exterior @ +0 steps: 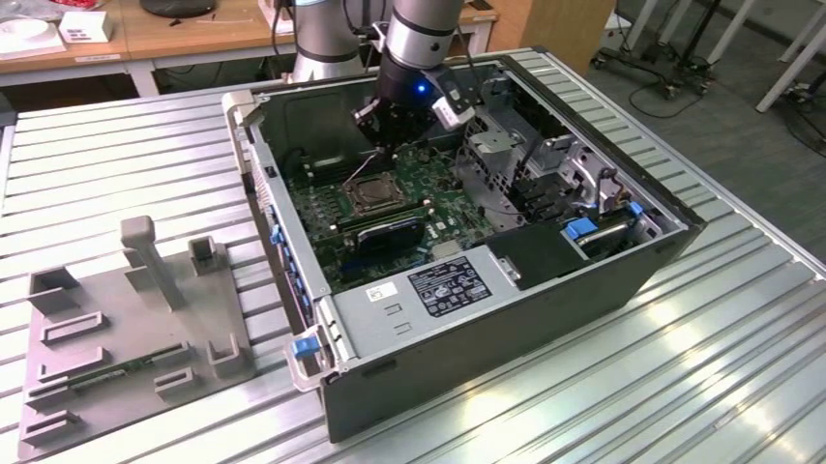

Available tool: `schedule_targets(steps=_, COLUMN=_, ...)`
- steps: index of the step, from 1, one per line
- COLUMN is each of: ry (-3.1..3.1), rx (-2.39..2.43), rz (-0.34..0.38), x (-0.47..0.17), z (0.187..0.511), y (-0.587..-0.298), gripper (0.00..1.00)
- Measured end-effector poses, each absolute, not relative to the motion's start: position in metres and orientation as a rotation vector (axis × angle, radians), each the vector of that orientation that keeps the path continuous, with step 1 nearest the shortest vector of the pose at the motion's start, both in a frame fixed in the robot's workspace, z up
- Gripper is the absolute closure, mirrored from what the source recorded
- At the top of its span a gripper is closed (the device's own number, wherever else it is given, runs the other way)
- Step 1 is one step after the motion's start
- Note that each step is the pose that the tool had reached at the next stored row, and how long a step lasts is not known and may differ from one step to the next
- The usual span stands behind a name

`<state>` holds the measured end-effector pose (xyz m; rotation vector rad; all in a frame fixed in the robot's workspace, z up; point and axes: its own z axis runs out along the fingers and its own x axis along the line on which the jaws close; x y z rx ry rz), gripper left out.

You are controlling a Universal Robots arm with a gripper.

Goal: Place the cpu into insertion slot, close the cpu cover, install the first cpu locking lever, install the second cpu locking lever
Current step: 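Install the first cpu locking lever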

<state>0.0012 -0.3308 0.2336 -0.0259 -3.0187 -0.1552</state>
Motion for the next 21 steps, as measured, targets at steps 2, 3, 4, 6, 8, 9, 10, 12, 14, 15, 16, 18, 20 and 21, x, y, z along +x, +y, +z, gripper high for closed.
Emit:
schedule_targets(steps=2, ry=-3.026, rx=-0.022, rz=-0.156, x=-0.001, z=0.234, y=-0.331, gripper=0.89)
schedule_targets(steps=3, ry=-3.031, rx=-0.021, rz=-0.156, x=-0.002, z=0.234, y=-0.331, gripper=0.89)
schedule_targets(steps=4, ry=-3.037, rx=-0.020, rz=-0.157, x=-0.004, z=0.234, y=-0.332, gripper=0.89)
schedule_targets(steps=6, ry=-3.049, rx=-0.019, rz=-0.157, x=-0.008, z=0.234, y=-0.332, gripper=0.89)
schedule_targets(steps=8, ry=-3.061, rx=-0.018, rz=-0.158, x=-0.011, z=0.234, y=-0.333, gripper=0.89)
schedule_targets(steps=9, ry=-3.067, rx=-0.017, rz=-0.159, x=-0.012, z=0.234, y=-0.333, gripper=0.89)
schedule_targets(steps=10, ry=-3.073, rx=-0.016, rz=-0.159, x=-0.014, z=0.234, y=-0.333, gripper=0.89)
schedule_targets(steps=12, ry=-3.086, rx=-0.015, rz=-0.160, x=-0.017, z=0.234, y=-0.334, gripper=0.89)
schedule_targets(steps=14, ry=-3.097, rx=-0.013, rz=-0.161, x=-0.020, z=0.234, y=-0.334, gripper=0.89)
schedule_targets(steps=15, ry=-3.103, rx=-0.013, rz=-0.162, x=-0.022, z=0.234, y=-0.334, gripper=0.89)
schedule_targets(steps=16, ry=-3.108, rx=-0.013, rz=-0.162, x=-0.024, z=0.234, y=-0.334, gripper=0.89)
schedule_targets(steps=18, ry=-3.117, rx=-0.012, rz=-0.164, x=-0.029, z=0.234, y=-0.335, gripper=0.89)
schedule_targets(steps=20, ry=-3.120, rx=-0.011, rz=-0.164, x=-0.030, z=0.234, y=-0.335, gripper=0.89)
schedule_targets(steps=21, ry=-3.120, rx=-0.011, rz=-0.164, x=-0.030, z=0.234, y=-0.335, gripper=0.89)
